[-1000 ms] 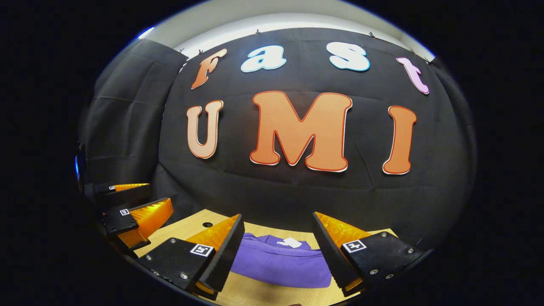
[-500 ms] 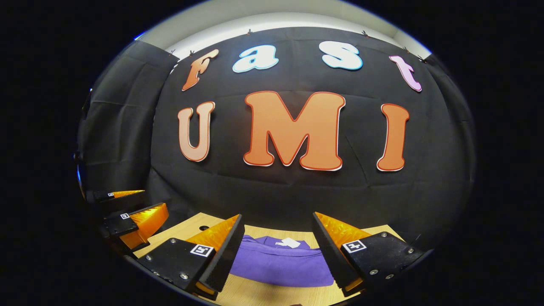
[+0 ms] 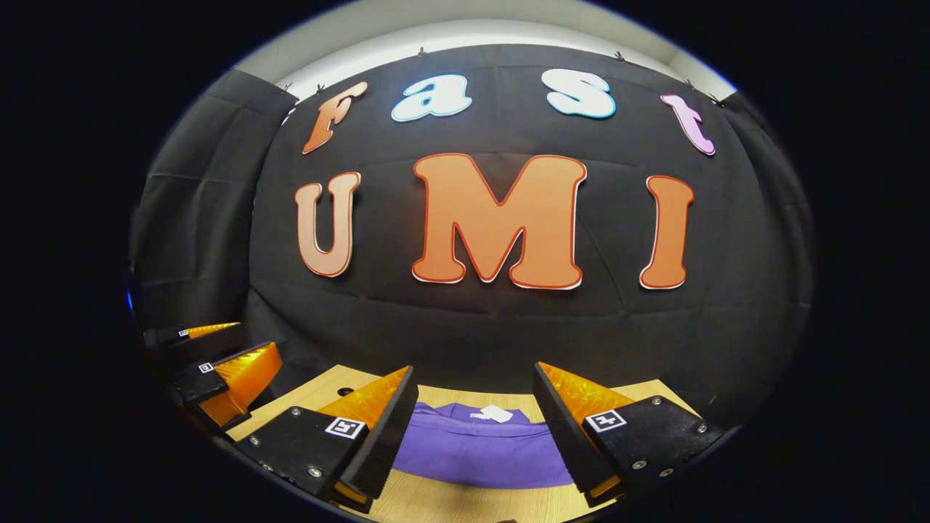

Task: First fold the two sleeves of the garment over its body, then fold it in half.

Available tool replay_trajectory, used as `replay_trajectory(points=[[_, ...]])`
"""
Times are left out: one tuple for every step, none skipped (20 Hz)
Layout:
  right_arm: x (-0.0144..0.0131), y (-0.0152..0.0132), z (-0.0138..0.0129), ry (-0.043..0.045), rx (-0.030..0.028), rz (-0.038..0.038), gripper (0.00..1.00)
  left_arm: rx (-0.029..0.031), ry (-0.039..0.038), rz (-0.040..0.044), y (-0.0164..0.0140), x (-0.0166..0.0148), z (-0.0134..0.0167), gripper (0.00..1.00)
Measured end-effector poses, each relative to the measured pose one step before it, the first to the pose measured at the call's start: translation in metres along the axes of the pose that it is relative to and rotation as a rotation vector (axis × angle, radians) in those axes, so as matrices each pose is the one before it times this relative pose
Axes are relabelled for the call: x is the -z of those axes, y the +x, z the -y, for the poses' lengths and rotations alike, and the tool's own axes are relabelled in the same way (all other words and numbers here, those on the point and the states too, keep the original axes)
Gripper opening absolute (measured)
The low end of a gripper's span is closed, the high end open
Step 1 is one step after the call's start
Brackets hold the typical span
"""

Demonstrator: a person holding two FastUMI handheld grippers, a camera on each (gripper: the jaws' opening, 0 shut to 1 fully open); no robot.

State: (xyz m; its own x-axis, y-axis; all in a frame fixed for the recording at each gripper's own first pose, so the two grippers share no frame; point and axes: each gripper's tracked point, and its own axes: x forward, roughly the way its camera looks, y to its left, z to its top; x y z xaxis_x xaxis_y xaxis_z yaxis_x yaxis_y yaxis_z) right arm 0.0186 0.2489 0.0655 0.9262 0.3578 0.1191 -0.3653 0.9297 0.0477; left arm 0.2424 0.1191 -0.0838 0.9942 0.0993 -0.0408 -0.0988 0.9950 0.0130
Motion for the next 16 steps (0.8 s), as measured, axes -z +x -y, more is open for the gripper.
replay_trajectory(points=[[0.00156, -0.00053, 0.0009, -0.00086, 0.00853, -0.00549, 0.94, 0.00393, -0.00202, 0.00094, 0.00065, -0.00127, -0.0013, 0.91], [0.00333, -0.00055, 0.00153, -0.00633, 0.01656, -0.01574, 0.94, -0.00313, -0.00185, 0.00456, -0.00181, -0.00274, -0.00598, 0.91], [-0.00105, 0.00083, -0.00054, -0.00176, 0.00445, 0.00093, 0.94, -0.00309, -0.00168, 0.00673, 0.0003, -0.00023, -0.00407, 0.91], [-0.0028, 0.00008, 0.00133, -0.00593, 0.013, 0.00581, 0.94, -0.003, -0.00382, 0.00378, -0.00136, -0.00104, -0.00316, 0.91], [-0.00303, 0.00043, -0.00119, -0.00392, 0.00145, 0.00675, 0.94, -0.00032, -0.00436, 0.0068, 0.0009, -0.00103, -0.00343, 0.91], [-0.00202, 0.0006, -0.00013, -0.00976, 0.00616, 0.0069, 0.94, -0.00106, -0.00437, -0.00083, 0.00102, 0.00072, -0.00188, 0.91], [-0.00189, -0.00004, 0.00053, -0.00984, 0.00239, 0.00683, 0.94, -0.00178, -0.001, 0.00163, 0.0009, 0.00083, -0.00197, 0.91], [-0.0011, 0.0013, -0.00053, -0.01046, 0.00007, 0.00365, 0.94, -0.00356, 0.00236, -0.00105, 0.00067, 0.00013, -0.00129, 0.91], [0.0004, -0.00059, 0.00233, -0.00862, 0.00418, -0.00019, 0.94, 0.00054, 0.0031, 0.00256, 0.00042, -0.00044, -0.00092, 0.91], [-0.00027, -0.00011, -0.00116, -0.00689, -0.00216, 0.00082, 0.94, 0.00495, 0.00308, 0.00905, -0.00007, -0.00333, 0.00068, 0.91], [0.00097, -0.00295, -0.00009, -0.00371, -0.00015, 0.00001, 0.94, 0.00464, 0.00477, 0.00503, 0.00036, -0.00157, 0.00137, 0.91], [-0.00023, -0.00002, -0.00039, -0.00519, -0.00751, 0.00083, 0.94, 0.00677, 0.00629, 0.00493, -0.00025, -0.00112, 0.00225, 0.91], [0.0001, -0.00195, 0.0014, -0.00291, -0.0017, 0.00142, 0.94, 0.00469, 0.00117, -0.00214, -0.00003, -0.00021, 0.00187, 0.91], [-0.00083, -0.0006, 0.00107, -0.00297, -0.00916, 0.00281, 0.94, 0.00823, 0.0031, 0.0019, 0.0014, -0.00066, 0.00533, 0.91], [-0.00041, -0.00228, 0.00355, -0.00549, -0.0062, 0.00712, 0.94, 0.00417, 0.00094, 0.00378, 0.00031, -0.00171, 0.00287, 0.91], [-0.001, -0.00309, 0.00325, -0.00189, -0.00763, 0.00832, 0.94, 0.01618, -0.00081, 0.00493, -0.00026, -0.00077, 0.0074, 0.91]])
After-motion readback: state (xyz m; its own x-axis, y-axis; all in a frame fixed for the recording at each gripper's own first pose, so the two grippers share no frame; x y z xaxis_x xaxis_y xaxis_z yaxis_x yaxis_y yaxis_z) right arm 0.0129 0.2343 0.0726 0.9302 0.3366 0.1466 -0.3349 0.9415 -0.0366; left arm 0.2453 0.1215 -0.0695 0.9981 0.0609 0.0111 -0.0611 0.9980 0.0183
